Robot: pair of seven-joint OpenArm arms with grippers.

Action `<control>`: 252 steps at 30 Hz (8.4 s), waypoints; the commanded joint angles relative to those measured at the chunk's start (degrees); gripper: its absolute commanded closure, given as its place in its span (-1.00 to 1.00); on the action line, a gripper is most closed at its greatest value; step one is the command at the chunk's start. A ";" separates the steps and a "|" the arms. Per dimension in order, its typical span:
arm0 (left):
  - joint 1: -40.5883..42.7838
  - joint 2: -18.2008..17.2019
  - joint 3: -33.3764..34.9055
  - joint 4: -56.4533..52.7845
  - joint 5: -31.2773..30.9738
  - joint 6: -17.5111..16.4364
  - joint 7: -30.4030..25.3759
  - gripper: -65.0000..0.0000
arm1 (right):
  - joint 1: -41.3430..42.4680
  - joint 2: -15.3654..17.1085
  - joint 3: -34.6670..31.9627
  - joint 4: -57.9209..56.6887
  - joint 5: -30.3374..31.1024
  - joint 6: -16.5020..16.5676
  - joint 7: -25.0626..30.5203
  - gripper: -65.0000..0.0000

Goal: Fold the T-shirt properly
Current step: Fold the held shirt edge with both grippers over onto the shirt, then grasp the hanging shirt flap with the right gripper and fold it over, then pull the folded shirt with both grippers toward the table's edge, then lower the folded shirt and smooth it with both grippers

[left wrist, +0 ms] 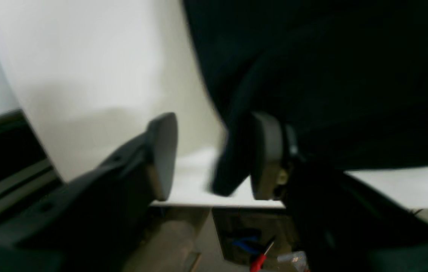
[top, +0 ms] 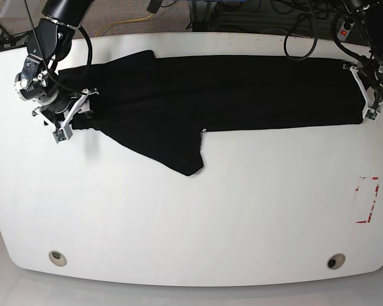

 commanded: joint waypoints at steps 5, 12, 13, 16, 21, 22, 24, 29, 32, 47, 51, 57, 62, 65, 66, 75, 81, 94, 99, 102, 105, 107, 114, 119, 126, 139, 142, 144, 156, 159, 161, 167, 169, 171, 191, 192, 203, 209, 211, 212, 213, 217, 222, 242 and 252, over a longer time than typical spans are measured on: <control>-1.03 -1.01 -0.31 3.13 -0.99 0.29 -0.87 0.10 | 0.46 0.34 3.93 6.70 3.84 0.06 -1.46 -0.54; -4.46 -0.57 -0.66 6.30 -0.99 0.29 -0.79 0.10 | 5.47 2.01 3.58 4.07 16.50 0.01 -5.07 -0.54; -4.90 -0.31 -0.66 6.12 -0.99 0.29 -0.79 0.10 | 6.88 2.01 3.58 3.01 17.55 0.06 -6.03 -0.54; -6.22 2.06 -0.57 4.71 -0.55 0.29 -0.87 0.10 | 10.75 1.93 3.58 -1.65 20.10 0.01 -7.88 -0.54; -7.01 4.35 -0.48 -0.47 -0.46 0.29 -0.96 0.10 | 17.87 1.75 -3.28 -11.85 19.13 -0.16 -7.88 -0.54; -7.01 4.88 -0.48 -1.26 -0.46 0.29 -0.96 0.10 | 19.01 1.75 -4.86 -13.43 18.52 -0.16 -7.70 -0.54; -6.83 5.49 -0.48 -1.97 -0.46 0.29 -0.96 0.10 | 20.95 1.75 -7.93 -16.95 16.94 -0.16 -6.39 -0.54; -6.31 5.49 -0.48 -4.69 -0.37 0.29 -1.05 0.10 | 24.64 0.26 -13.47 -23.89 12.63 -0.25 -4.28 -0.54; -5.87 5.49 -0.48 -5.84 -0.37 0.29 -3.42 0.10 | 25.43 -0.89 -13.65 -26.35 9.11 -0.25 -4.28 -0.48; -4.81 5.49 3.30 -10.41 5.17 0.29 -5.97 0.10 | 24.29 -5.37 -13.38 -26.26 5.07 0.06 -2.17 1.00; -4.81 5.23 3.47 -10.58 5.17 0.29 -5.97 0.10 | 22.35 -4.32 -13.30 -20.29 7.88 0.06 -3.57 1.00; -4.81 5.14 3.47 -10.67 5.17 0.29 -5.97 0.10 | 15.58 -1.33 -13.21 -6.48 18.34 -0.08 -9.11 1.00; -4.81 5.05 3.47 -10.67 5.17 0.29 -5.97 0.10 | 7.85 -0.10 -13.21 2.57 22.83 -0.08 -10.43 1.00; -4.81 4.09 3.47 -10.67 5.17 0.29 -5.97 0.10 | 2.31 -0.10 -13.12 8.20 22.91 -0.08 -10.52 1.00; -4.81 4.09 3.47 -10.76 5.17 0.29 -5.97 0.10 | 0.99 -0.18 -13.12 9.34 22.91 -0.08 -10.52 1.00; -4.63 2.06 3.39 -10.76 5.17 0.29 -5.97 0.10 | -10.26 -1.85 -6.18 14.35 27.66 0.06 -10.61 1.00; -4.46 0.75 3.39 -10.76 5.17 0.29 -5.97 0.10 | -13.43 -1.59 0.07 14.35 32.94 -0.08 -10.61 1.00; -4.63 0.22 3.39 -10.76 5.08 0.29 -5.97 0.10 | -17.38 -0.54 6.31 17.25 45.33 0.06 -13.07 1.00; -4.72 0.39 3.39 -10.76 5.08 0.29 -5.97 0.10 | -20.64 -0.62 6.40 17.08 47.09 0.06 -12.98 1.00; -4.72 0.57 3.39 -10.67 5.08 0.29 -5.97 0.10 | -21.69 -0.89 6.22 16.90 46.91 -0.08 -12.98 1.00; -4.72 0.57 3.39 -10.67 5.08 0.29 -5.97 0.10 | -22.13 -1.06 6.13 16.81 42.69 -0.16 -12.72 1.00; -4.72 0.57 3.39 -10.67 5.08 0.29 -5.97 0.10 | -21.95 -1.59 6.22 16.81 38.30 -0.16 -12.72 1.00; -4.72 0.57 3.12 -10.32 5.08 0.29 -5.97 0.10 | -22.22 -3.00 6.48 16.81 20.01 0.06 -10.52 0.41; -4.81 0.57 3.12 -10.41 4.99 0.29 -5.97 0.10 | -22.75 -3.09 6.57 16.99 19.31 0.06 -8.50 -0.02; -4.81 0.57 3.12 -10.14 4.64 0.29 -5.97 0.10 | -23.18 -2.82 9.30 16.90 38.39 0.06 -8.50 -0.03; -4.55 3.12 0.40 2.96 -4.24 0.29 -5.53 0.10 | -17.73 -3.61 -2.31 14.09 36.80 -0.25 -8.50 -0.03; -3.84 3.12 0.48 0.41 -4.24 0.29 -5.53 0.10 | -17.21 -3.09 -0.55 14.00 29.24 -0.25 -8.32 -0.04; -3.76 3.12 0.48 -2.67 -4.24 0.29 -5.62 0.10 | -17.38 -3.09 2.88 16.11 27.31 -0.16 -8.32 -0.04; -0.68 3.12 2.42 -8.82 -4.24 0.29 -12.74 0.10 | -17.65 0.08 8.51 16.72 25.02 -0.16 -9.90 -0.05; 0.38 3.12 3.39 -9.09 -4.24 0.29 -13.01 0.10 | -16.15 -1.68 8.07 15.67 21.59 -0.08 -9.90 -0.05; 0.46 3.12 3.39 -9.26 -4.24 0.29 -13.09 0.10 | -14.92 -2.47 7.45 14.53 18.87 0.06 -9.90 -0.05; 0.46 3.12 3.30 -9.53 -4.24 0.29 -13.18 0.10 | -12.37 -4.76 5.96 8.99 13.07 0.06 -7.62 0.47; 0.46 3.12 3.30 -9.53 -4.24 0.29 -13.18 0.10 | -12.46 -4.76 6.04 9.87 13.15 0.06 -7.44 0.98; 0.46 3.03 3.30 -9.62 -4.24 0.29 -13.18 0.10 | -13.08 -4.67 6.13 12.15 13.15 0.06 -7.44 1.00; 0.46 1.89 3.12 -13.48 -4.24 0.29 -13.27 0.10 | -19.40 -5.20 18.35 16.29 13.24 0.06 -10.69 0.09; 0.46 1.89 3.12 -13.48 -4.24 0.29 -13.27 0.10 | -19.58 -5.28 18.44 16.29 13.24 0.06 -10.69 -0.12; -1.03 2.15 1.28 -9.97 -4.68 0.29 -12.92 0.10 | -26.26 -4.23 24.94 16.90 40.32 0.06 -10.69 -0.28; -0.85 3.29 0.04 -0.30 -10.66 0.29 -12.92 0.10 | -22.57 -3.52 19.05 16.81 39.97 -0.16 -10.78 -0.28; -0.42 3.21 -0.04 1.02 -13.82 0.29 -12.48 0.10 | -20.99 -3.79 15.89 16.81 36.54 -0.16 -10.78 -0.27; 0.20 3.12 -0.04 1.29 -15.14 0.29 -11.69 0.10 | -20.28 -3.88 13.69 16.72 33.73 -0.16 -10.78 -0.24; 0.29 3.12 -0.04 1.29 -15.76 0.29 -11.16 0.10 | -19.93 -3.96 11.76 16.46 31.09 -0.16 -10.34 -0.17; 0.38 3.12 0.40 -1.44 -12.94 0.29 -10.37 0.10 | -17.29 -6.25 8.77 12.07 22.39 0.06 -10.25 0.21; 0.38 3.12 0.40 -9.44 -8.64 0.29 -10.72 0.10 | -14.13 -7.13 8.51 4.59 16.14 0.06 -8.94 0.39; -6.04 1.27 5.93 -13.04 -18.22 0.29 -10.72 0.07 | 2.05 0.87 5.25 -14.40 8.32 0.06 3.81 0.40; -6.13 -0.13 -12.97 -12.25 -33.78 0.29 1.50 -0.40 | 0.90 0.08 5.16 -11.14 8.58 0.06 3.64 0.40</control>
